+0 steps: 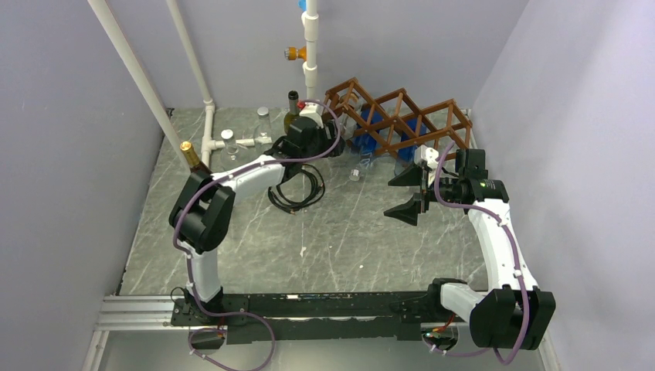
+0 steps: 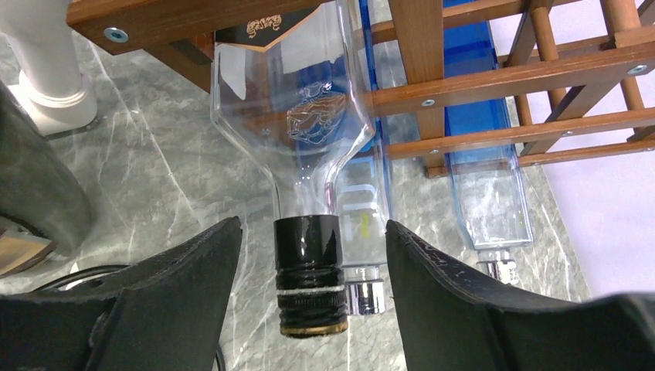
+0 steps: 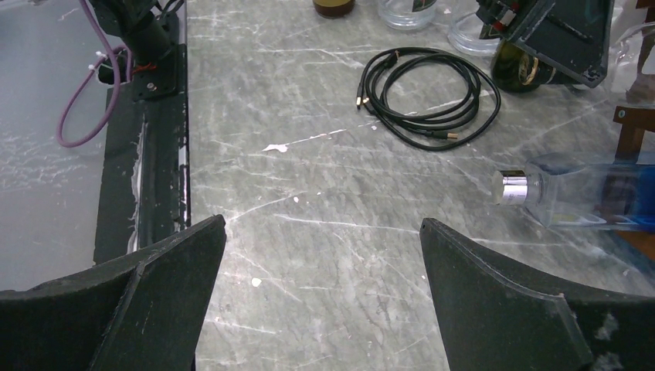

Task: Take the wine bottle off the wine rack
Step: Pick up the wine bottle from the wine rack.

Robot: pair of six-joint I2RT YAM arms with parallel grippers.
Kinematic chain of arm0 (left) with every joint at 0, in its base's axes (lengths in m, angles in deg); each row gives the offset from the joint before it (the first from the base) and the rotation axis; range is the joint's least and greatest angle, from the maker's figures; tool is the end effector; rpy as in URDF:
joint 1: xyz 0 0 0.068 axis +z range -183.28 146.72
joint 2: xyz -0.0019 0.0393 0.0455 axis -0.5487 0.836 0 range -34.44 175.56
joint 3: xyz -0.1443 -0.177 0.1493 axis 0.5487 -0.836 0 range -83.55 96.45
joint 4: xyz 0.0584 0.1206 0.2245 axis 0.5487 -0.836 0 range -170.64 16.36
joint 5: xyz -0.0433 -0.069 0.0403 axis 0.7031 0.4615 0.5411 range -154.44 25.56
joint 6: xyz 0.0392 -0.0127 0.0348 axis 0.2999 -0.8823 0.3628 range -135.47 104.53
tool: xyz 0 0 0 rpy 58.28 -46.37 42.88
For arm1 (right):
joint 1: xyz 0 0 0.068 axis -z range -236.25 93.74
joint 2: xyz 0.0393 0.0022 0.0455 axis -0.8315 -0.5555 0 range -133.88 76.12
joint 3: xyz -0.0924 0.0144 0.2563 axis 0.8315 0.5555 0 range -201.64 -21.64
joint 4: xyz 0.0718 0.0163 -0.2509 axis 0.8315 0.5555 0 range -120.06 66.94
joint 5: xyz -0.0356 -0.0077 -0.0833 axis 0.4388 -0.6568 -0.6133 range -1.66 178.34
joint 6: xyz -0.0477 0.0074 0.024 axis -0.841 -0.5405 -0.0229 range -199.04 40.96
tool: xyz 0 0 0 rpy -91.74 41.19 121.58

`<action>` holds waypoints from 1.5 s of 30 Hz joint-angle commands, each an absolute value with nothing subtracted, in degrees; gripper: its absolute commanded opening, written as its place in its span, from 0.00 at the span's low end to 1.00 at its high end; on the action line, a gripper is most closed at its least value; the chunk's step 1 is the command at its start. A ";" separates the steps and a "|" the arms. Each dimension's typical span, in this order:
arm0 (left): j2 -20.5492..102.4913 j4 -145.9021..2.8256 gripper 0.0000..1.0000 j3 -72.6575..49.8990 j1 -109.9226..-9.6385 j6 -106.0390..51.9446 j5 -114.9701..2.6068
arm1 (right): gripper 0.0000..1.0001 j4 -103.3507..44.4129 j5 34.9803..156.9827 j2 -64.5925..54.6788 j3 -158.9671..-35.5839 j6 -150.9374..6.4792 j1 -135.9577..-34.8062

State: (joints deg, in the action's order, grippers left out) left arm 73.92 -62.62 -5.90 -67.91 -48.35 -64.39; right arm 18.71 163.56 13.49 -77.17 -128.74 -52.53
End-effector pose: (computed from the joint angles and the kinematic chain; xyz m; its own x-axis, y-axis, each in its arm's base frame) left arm 0.3682 -0.2544 0.2536 -0.5417 -0.2857 -0.7906 0.3275 0.7945 -0.5115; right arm 0.1976 0.0216 0.3085 -0.1342 -0.1862 -0.9733 -0.9694 0.2285 0.0899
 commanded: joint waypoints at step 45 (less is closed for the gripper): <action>82.84 -70.55 0.55 8.59 -68.53 -45.71 -65.84 | 1.00 16.87 163.51 14.16 -77.41 -129.67 -52.21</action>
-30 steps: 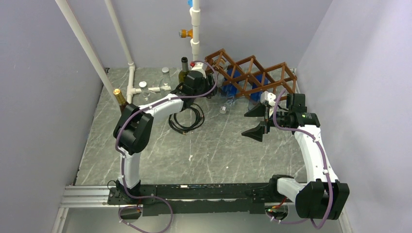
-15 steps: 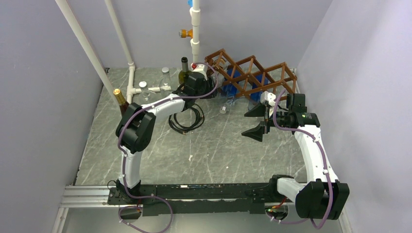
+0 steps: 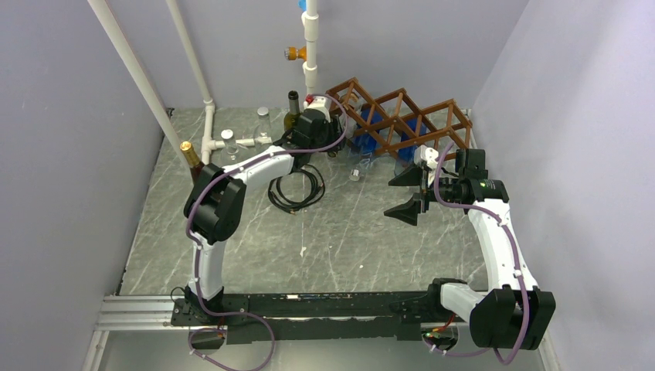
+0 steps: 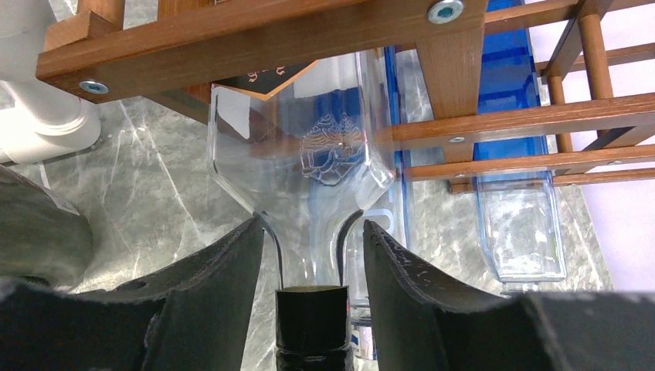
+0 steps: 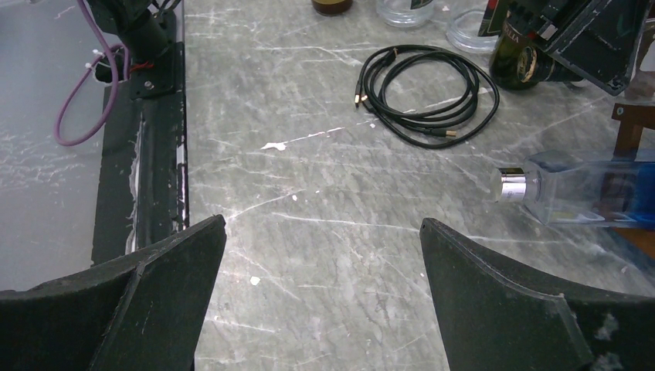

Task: Take the wine bottle off the wine rack
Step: Pick up the wine bottle from the wine rack.

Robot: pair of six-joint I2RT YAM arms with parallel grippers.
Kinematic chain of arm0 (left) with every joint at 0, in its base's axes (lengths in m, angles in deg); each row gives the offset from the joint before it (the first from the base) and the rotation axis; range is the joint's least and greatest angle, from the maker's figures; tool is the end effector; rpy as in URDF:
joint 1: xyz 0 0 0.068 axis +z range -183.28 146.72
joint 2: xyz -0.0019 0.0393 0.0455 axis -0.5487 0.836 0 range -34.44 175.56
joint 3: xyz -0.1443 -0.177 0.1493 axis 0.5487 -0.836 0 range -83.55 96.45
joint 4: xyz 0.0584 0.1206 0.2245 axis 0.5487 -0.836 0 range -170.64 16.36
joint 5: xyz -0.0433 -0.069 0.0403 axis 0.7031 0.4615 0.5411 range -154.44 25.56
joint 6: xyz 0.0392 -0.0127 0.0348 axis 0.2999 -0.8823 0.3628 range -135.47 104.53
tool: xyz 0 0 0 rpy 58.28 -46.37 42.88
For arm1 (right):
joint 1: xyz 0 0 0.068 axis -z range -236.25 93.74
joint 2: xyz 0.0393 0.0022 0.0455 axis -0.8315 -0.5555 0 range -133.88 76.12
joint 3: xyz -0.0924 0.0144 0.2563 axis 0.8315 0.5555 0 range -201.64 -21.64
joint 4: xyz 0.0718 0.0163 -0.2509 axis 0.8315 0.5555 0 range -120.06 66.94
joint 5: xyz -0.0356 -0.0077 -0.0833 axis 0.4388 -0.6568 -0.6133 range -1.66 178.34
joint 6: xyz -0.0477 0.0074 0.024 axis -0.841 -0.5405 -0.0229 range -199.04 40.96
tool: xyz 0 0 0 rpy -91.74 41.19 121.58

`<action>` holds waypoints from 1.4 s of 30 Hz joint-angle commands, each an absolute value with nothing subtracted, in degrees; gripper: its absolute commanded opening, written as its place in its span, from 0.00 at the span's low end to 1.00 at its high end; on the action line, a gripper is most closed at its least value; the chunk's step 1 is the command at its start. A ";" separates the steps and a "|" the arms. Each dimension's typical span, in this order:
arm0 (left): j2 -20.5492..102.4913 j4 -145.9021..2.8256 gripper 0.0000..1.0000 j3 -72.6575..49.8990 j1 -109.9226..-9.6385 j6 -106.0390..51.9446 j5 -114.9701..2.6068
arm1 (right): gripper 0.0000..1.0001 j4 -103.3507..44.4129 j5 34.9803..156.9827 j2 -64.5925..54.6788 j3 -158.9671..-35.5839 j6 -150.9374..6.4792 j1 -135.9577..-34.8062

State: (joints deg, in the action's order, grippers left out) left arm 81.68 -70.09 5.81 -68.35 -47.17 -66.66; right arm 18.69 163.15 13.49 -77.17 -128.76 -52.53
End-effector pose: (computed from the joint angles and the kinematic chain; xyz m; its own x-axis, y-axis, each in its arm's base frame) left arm 0.3957 -0.2763 0.2507 -0.5608 -0.2479 -0.7900 0.2944 0.8321 -0.4700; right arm 0.1978 0.0215 0.3083 -0.1346 -0.1915 -0.9722 -0.9685 0.2329 0.0882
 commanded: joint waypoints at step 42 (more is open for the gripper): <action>65.49 -59.14 0.00 -11.19 -69.14 -41.44 -67.24 | 1.00 16.43 162.93 14.31 -77.10 -129.41 -52.21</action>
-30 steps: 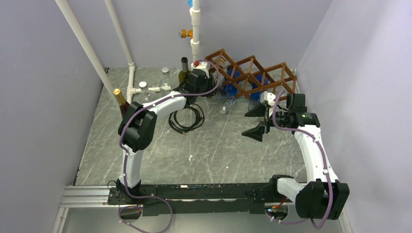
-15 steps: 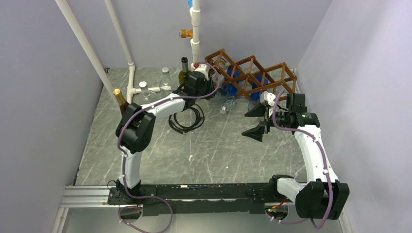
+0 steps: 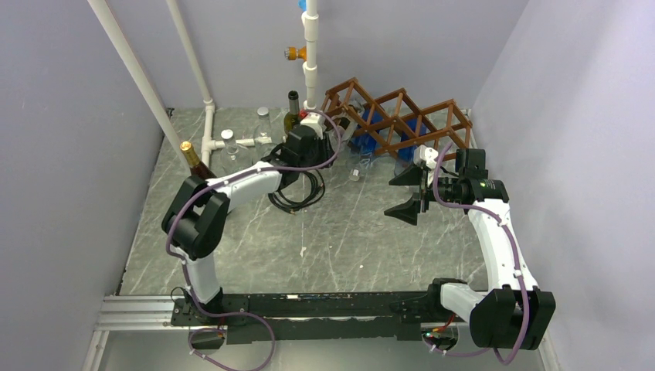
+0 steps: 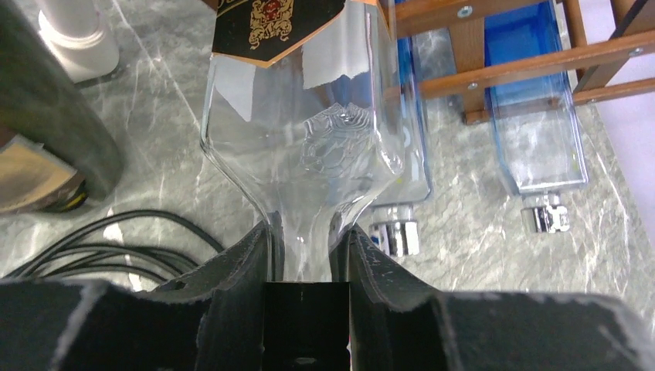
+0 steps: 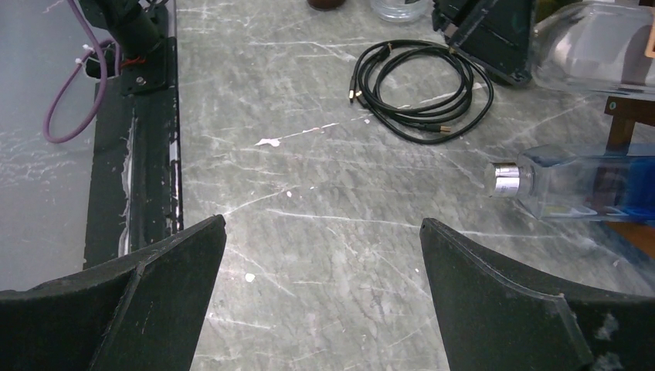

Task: Take the wine bottle off the wine rack
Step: Pick up the wine bottle from the wine rack.

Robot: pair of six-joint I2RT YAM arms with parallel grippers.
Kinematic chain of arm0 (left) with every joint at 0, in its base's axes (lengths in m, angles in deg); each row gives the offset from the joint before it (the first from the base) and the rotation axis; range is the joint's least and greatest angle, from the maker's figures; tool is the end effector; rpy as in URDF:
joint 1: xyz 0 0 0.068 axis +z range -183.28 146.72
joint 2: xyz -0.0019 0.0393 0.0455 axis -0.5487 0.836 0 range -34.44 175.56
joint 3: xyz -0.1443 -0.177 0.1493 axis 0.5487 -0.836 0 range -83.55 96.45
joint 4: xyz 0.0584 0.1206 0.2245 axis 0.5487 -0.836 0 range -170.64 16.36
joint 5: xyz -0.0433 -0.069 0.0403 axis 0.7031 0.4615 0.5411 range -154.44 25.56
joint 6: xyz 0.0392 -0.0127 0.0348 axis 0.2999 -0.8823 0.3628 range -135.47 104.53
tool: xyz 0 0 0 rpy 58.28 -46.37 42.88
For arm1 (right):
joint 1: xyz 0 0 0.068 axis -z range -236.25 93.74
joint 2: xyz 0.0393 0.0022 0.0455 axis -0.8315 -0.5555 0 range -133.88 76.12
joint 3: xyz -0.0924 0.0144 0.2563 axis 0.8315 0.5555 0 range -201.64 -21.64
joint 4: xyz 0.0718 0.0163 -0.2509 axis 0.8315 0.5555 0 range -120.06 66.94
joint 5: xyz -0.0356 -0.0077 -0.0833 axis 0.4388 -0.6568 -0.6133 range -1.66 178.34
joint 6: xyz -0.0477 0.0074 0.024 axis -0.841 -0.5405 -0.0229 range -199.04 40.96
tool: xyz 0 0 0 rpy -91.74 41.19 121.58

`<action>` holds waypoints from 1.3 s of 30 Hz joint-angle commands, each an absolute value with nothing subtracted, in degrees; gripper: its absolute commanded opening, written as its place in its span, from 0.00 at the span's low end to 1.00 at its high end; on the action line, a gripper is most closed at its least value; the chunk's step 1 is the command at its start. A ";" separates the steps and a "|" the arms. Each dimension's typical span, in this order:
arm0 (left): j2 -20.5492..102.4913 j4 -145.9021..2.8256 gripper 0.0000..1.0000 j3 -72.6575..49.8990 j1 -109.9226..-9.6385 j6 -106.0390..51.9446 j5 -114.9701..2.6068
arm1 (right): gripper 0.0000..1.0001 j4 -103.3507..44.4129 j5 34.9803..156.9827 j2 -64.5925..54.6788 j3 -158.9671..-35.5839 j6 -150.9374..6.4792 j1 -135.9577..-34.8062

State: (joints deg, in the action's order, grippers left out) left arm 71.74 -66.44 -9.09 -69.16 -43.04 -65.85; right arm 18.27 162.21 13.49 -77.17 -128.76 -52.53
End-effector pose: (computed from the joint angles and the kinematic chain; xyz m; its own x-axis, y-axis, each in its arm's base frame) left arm 0.3514 -0.2532 0.2438 -0.5608 -0.1654 -0.8112 0.3478 0.8421 -0.4121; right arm 0.1986 0.0213 0.3081 -0.1302 -0.2039 -0.9703 -0.9668 0.2430 0.0787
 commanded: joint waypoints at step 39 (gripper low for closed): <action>52.70 -49.61 0.00 -27.79 -70.37 -36.77 -67.02 | 1.00 16.34 162.68 13.65 -76.92 -129.58 -52.21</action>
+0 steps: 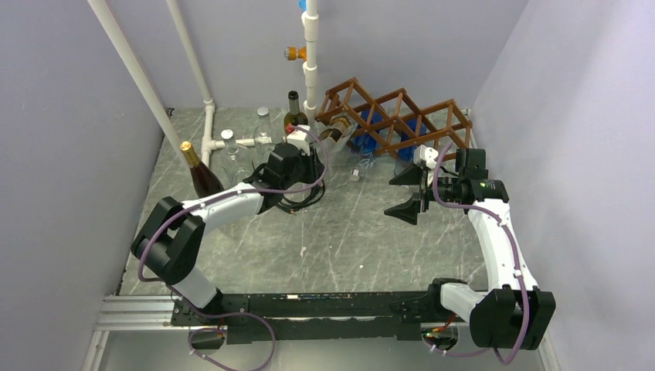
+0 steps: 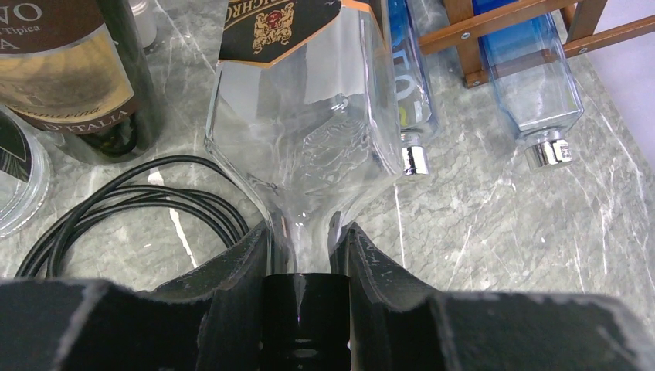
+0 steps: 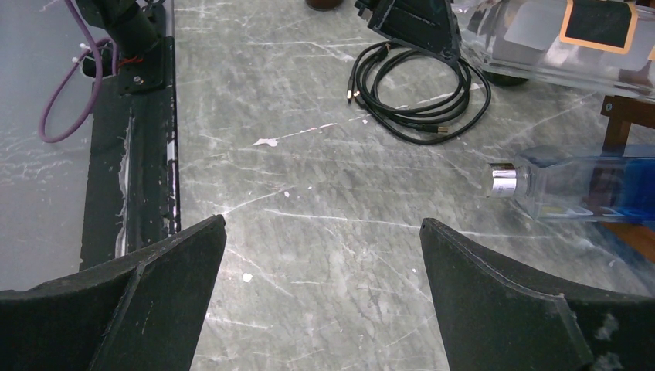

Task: Take the wine bottle off the wine rack
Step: Pick up the wine bottle from the wine rack.

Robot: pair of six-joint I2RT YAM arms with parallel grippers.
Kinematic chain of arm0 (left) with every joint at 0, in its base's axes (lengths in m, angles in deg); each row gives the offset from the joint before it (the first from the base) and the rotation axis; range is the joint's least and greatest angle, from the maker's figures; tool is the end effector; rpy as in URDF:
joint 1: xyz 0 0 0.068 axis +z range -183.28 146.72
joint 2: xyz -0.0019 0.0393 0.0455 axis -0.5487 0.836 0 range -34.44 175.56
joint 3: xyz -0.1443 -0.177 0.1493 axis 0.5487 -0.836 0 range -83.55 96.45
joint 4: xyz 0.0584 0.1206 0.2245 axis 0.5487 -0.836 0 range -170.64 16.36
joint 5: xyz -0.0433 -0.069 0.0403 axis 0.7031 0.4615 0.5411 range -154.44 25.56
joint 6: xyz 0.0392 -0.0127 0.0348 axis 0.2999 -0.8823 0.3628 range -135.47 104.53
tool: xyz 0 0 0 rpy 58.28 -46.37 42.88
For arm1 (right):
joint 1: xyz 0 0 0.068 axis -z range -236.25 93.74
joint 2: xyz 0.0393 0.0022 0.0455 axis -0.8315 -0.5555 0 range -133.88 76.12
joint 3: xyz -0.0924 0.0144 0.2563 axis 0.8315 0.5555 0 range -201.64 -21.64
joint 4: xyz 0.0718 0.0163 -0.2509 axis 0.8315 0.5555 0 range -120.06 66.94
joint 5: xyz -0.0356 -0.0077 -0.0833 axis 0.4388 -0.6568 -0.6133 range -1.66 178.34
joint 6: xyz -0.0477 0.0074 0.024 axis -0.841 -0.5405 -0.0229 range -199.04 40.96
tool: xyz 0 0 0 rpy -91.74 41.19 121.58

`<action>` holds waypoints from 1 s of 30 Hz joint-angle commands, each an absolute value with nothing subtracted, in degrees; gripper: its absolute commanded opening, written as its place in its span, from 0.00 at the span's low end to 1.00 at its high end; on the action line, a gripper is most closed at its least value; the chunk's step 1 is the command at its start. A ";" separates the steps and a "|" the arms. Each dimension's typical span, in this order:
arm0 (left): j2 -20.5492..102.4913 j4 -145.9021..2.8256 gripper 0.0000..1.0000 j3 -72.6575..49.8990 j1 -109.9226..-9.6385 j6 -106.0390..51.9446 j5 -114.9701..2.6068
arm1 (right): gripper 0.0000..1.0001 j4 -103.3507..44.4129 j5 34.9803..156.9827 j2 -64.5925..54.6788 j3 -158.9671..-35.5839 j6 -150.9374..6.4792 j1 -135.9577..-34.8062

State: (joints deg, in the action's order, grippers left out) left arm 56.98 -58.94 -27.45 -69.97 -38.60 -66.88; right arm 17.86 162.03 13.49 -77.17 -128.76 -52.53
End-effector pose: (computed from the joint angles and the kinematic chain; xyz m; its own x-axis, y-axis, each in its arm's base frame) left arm 0.2924 -0.2161 0.2462 -0.4816 -0.1306 -0.8666 0.4088 0.8412 -0.3539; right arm 0.1992 0.0212 0.3084 -0.1238 -0.2066 -0.9706 -0.9669 0.2450 0.0712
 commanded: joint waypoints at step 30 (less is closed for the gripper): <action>52.07 -46.13 0.00 -32.60 -73.39 -34.76 -69.14 | 1.00 0.14 141.14 1.82 -90.85 -88.00 -68.63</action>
State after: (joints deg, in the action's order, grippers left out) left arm 54.49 -54.53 -32.63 -72.22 -35.85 -70.33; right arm 9.77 150.08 3.31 -85.76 -107.38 -65.47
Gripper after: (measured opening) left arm 0.377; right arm 0.994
